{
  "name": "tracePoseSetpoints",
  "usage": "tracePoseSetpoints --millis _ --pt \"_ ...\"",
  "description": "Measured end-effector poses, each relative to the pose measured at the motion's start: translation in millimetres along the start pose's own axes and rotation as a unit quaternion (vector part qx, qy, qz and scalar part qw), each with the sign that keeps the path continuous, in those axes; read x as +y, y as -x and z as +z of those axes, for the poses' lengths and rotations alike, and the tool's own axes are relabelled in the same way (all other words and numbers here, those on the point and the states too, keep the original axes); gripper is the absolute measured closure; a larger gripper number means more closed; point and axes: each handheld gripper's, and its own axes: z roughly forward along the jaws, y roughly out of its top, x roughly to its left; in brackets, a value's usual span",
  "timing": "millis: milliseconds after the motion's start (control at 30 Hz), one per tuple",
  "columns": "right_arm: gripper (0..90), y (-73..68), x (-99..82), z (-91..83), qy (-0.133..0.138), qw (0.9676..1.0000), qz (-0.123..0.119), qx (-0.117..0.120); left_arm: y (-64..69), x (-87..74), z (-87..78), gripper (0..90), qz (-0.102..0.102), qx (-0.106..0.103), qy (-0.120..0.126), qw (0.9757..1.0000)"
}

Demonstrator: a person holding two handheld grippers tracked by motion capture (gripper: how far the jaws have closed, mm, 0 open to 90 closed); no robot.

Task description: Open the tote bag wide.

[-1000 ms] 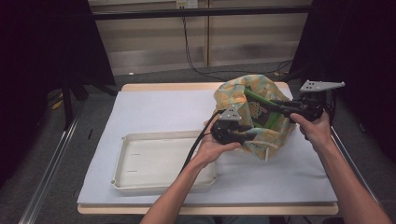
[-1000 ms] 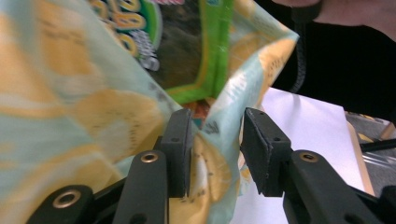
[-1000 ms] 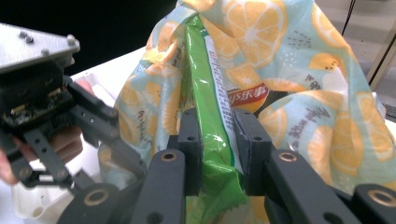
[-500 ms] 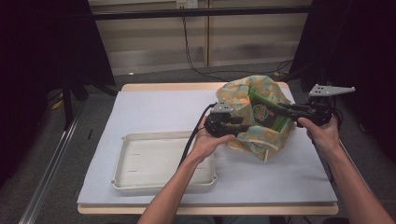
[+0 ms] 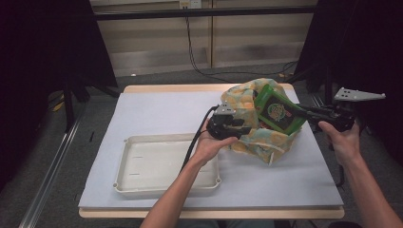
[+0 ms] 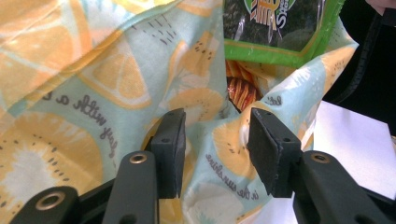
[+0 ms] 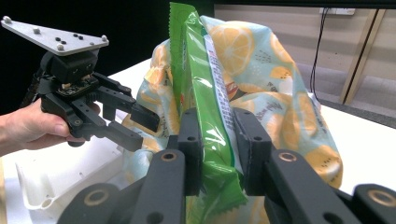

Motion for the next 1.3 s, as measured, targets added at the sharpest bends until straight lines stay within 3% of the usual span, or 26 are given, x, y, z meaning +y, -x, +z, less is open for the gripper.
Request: tracePoseSetpoints --millis 267,633,867,1300 --pt "74.3 -3.5 6.5 1.0 0.016 0.9998 -0.009 -0.002 3.0 -0.7 -5.6 59.9 0.003 -0.011 0.006 0.9999" --pt "74.4 -7.2 23.6 -1.7 0.035 0.9992 -0.016 -0.003 -2.2 -2.7 -24.8 58.9 -0.005 -0.003 0.016 0.9999" --pt "74.4 -7.6 33.4 -13.0 0.053 0.9983 -0.020 -0.007 -3.9 -6.8 -30.5 56.2 -0.004 -0.001 0.013 0.9999" --pt "74.4 -7.2 30.0 -35.8 0.068 0.9973 -0.023 -0.015 -4.2 -9.5 -37.9 56.5 -0.003 0.005 0.011 0.9999"
